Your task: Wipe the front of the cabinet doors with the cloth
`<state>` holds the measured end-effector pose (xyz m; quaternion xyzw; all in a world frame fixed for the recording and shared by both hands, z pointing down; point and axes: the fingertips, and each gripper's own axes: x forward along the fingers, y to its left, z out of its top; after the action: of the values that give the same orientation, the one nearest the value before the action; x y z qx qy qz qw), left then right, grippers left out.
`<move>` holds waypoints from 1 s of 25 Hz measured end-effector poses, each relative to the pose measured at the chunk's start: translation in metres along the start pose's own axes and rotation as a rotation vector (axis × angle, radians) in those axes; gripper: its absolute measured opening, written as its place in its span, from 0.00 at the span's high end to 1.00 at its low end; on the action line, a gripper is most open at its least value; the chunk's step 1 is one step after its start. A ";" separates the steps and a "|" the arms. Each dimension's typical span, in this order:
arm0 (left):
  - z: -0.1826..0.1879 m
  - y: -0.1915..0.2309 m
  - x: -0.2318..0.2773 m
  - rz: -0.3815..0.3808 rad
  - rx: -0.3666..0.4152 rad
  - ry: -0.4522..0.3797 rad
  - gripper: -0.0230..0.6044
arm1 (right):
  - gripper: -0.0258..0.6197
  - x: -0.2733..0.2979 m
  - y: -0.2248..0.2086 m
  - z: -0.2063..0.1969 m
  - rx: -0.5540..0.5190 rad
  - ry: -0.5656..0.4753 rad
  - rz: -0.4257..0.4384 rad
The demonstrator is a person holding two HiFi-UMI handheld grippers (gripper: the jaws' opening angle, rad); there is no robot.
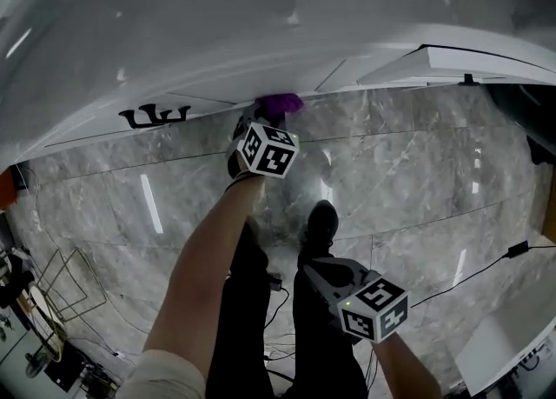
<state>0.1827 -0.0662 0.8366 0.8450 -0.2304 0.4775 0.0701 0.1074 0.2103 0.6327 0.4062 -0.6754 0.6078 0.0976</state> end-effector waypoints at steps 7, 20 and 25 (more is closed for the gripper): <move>0.057 -0.029 -0.094 -0.068 0.007 -0.176 0.79 | 0.95 -0.020 0.010 0.002 0.042 -0.032 -0.015; 0.252 -0.026 -0.298 0.042 -0.082 -0.634 0.78 | 0.95 -0.051 0.057 0.032 0.033 -0.061 -0.007; 0.255 -0.029 -0.285 0.072 -0.062 -0.674 0.79 | 0.95 -0.046 0.046 0.032 0.047 -0.068 0.002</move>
<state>0.2690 -0.0354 0.4642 0.9440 -0.2850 0.1664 -0.0011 0.1183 0.1986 0.5619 0.4280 -0.6642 0.6095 0.0646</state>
